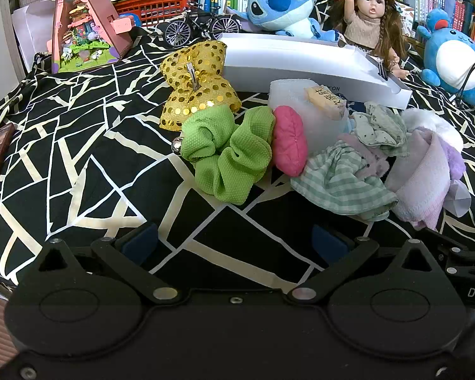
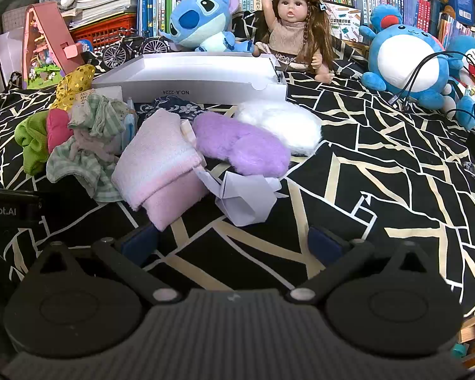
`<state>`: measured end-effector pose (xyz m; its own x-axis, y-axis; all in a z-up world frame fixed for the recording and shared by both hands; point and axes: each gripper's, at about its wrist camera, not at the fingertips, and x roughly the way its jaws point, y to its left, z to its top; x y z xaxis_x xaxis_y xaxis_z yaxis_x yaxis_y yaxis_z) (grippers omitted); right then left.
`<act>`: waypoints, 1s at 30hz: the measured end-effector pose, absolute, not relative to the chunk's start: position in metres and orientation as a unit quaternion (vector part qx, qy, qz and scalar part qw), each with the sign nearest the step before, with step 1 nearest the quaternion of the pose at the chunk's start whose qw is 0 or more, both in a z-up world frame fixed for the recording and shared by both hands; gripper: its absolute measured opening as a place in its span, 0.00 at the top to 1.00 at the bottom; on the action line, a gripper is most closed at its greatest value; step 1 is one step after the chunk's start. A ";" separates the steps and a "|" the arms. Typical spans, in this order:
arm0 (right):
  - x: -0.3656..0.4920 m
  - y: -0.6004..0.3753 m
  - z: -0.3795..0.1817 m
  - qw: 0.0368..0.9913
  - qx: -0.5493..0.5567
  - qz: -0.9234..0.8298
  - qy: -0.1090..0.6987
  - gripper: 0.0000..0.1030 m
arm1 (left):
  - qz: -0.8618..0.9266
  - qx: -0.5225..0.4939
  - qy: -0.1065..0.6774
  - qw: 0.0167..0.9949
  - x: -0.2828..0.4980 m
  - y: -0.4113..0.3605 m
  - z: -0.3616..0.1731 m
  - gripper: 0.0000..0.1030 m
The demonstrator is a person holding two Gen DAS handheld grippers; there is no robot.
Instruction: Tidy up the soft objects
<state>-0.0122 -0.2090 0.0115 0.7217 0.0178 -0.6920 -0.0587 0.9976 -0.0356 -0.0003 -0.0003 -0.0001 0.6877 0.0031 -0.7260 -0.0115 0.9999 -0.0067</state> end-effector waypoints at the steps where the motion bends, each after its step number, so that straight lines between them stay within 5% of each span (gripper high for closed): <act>1: -0.012 -0.209 0.012 0.927 -0.028 0.021 0.373 0.00 | 0.004 -0.005 0.395 0.919 0.000 0.000 0.000 0.00; 30: -0.014 -0.209 0.013 0.929 -0.027 0.016 0.368 0.00 | 0.004 -0.005 0.396 0.918 0.000 0.000 0.000 0.00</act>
